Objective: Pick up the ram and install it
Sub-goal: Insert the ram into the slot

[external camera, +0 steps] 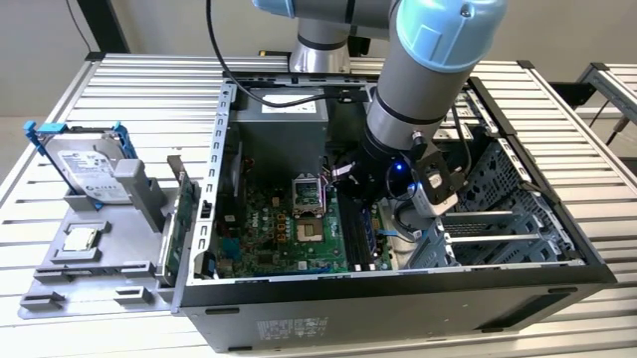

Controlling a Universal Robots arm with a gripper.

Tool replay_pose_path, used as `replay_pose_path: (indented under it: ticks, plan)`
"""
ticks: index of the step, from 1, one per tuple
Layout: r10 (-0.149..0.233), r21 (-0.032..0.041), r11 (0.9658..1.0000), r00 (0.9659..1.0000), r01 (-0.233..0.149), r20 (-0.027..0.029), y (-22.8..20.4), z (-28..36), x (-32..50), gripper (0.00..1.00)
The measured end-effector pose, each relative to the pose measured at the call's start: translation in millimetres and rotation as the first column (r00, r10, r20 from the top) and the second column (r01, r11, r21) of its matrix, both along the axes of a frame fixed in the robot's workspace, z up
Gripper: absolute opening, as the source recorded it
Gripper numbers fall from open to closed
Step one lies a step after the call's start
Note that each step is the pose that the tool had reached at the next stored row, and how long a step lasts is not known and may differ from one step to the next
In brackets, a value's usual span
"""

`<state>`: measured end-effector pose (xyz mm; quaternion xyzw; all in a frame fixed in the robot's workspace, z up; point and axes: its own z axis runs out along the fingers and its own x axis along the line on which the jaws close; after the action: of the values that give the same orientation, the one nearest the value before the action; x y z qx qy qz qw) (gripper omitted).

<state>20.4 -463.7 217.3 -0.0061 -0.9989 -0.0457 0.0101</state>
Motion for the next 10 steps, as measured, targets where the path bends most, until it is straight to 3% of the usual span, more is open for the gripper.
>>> replay_pose_path:
  ticks: [10]
  plan:
    - [0.000,0.0002,1.0000,1.0000,0.000,0.0001,-0.1,-0.4,-0.2,0.00]
